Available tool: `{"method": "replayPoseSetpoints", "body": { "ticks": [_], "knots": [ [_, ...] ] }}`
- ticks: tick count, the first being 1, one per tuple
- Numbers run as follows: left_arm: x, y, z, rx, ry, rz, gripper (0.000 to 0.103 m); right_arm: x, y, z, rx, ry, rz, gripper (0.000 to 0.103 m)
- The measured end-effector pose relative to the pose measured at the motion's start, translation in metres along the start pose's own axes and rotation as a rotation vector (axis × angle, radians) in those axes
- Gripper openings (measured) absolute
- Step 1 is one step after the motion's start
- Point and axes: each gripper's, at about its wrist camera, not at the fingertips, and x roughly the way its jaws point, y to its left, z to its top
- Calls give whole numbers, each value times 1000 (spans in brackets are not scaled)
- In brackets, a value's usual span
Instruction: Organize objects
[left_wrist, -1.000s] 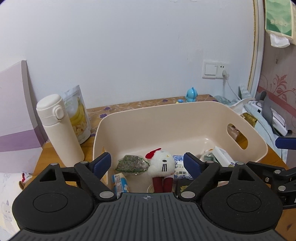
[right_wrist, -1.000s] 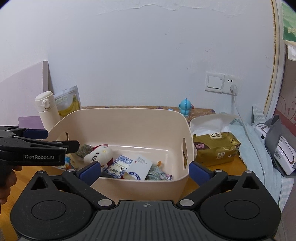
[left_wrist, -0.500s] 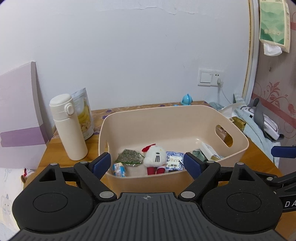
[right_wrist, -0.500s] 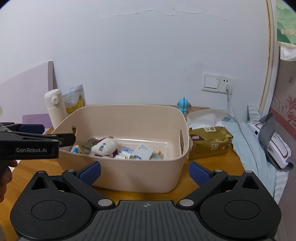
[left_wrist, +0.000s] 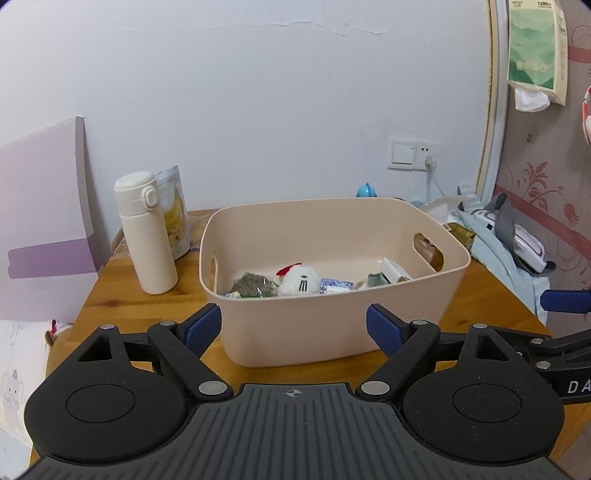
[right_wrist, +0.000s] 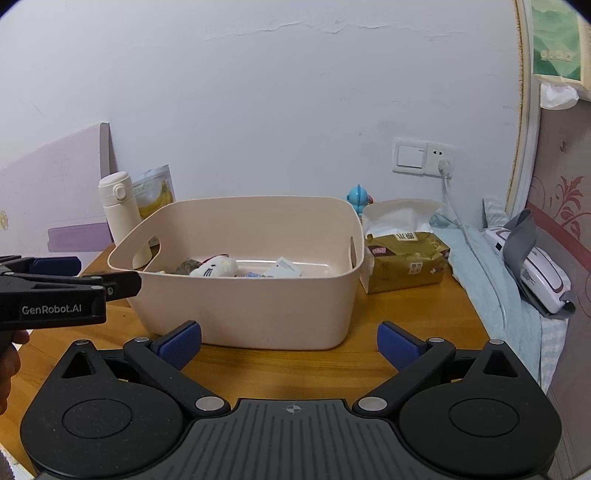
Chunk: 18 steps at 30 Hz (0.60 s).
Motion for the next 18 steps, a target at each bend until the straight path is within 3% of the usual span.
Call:
{"method": "replayPoseSetpoints", "body": {
  "ticks": [18],
  "knots": [
    [-47,-2,-38,-3,-19,22,87,-34,3,-29,24,-34,13,103]
  ]
}}
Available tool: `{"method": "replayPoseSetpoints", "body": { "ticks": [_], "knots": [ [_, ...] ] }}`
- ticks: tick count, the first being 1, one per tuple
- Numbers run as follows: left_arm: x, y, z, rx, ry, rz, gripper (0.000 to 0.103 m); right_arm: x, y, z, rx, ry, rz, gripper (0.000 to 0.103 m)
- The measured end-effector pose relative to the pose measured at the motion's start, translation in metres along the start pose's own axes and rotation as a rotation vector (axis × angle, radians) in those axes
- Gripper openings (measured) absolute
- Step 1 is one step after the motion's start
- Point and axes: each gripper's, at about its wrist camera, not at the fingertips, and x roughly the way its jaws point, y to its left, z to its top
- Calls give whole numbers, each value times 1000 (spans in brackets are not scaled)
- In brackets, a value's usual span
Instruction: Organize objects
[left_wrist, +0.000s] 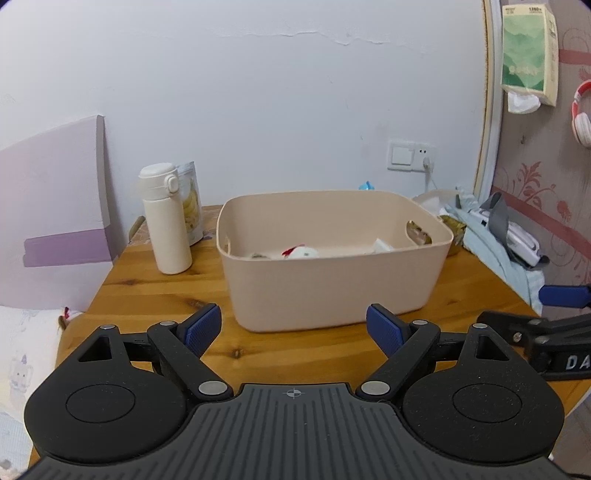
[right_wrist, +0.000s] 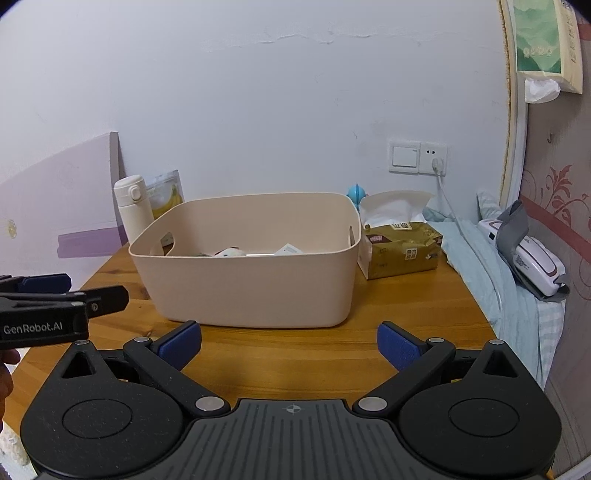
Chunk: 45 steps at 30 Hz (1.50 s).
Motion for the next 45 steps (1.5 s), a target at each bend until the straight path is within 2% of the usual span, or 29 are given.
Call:
{"method": "replayPoseSetpoints", "body": {
  "ticks": [18,45],
  "knots": [
    [-23,-1,-52,-43,70,-11,87,-26,6,-40,2,24,-8,103],
    [-53,1,-69,-44,87,-20,87,-41,12,-63,7,59,-12,103]
  ]
}}
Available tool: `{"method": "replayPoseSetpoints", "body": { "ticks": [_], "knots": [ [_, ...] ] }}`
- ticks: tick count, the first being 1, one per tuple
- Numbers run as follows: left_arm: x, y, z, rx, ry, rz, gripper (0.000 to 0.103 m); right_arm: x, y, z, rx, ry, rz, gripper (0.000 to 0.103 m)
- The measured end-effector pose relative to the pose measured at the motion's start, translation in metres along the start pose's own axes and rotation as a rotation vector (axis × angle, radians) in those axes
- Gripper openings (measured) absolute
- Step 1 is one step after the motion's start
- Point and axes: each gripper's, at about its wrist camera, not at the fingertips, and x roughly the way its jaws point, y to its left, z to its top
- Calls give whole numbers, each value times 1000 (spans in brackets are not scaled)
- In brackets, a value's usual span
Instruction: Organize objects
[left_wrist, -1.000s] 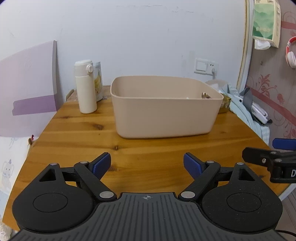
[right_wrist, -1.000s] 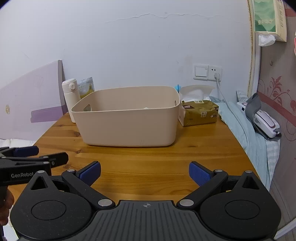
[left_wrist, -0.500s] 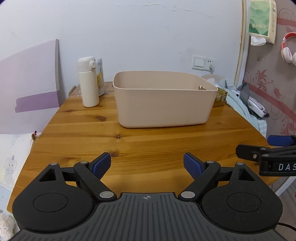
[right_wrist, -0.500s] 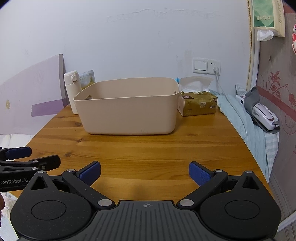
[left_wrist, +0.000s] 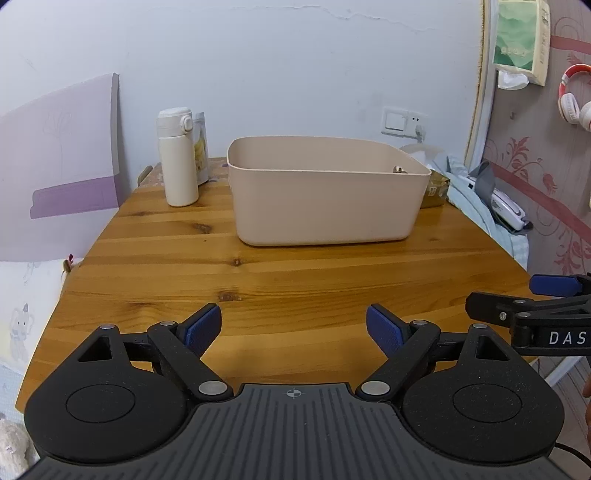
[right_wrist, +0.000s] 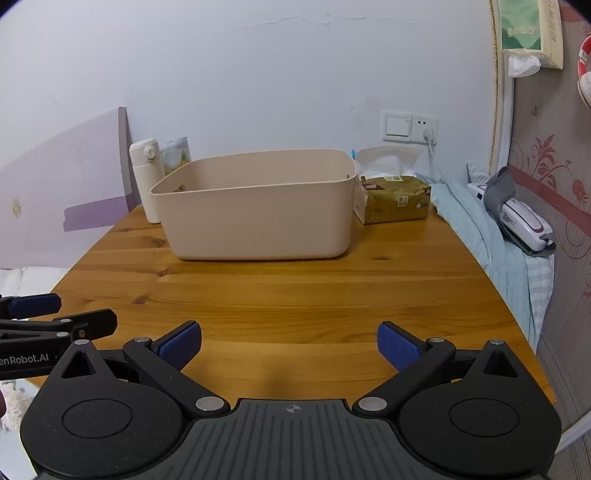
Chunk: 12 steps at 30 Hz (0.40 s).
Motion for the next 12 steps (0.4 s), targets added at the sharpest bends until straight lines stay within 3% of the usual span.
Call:
{"method": "replayPoseSetpoints", "body": {
  "ticks": [12],
  "knots": [
    [6,9,1,-26,23,-7,88,2,11,4,-32,13,-8,103]
  ]
}}
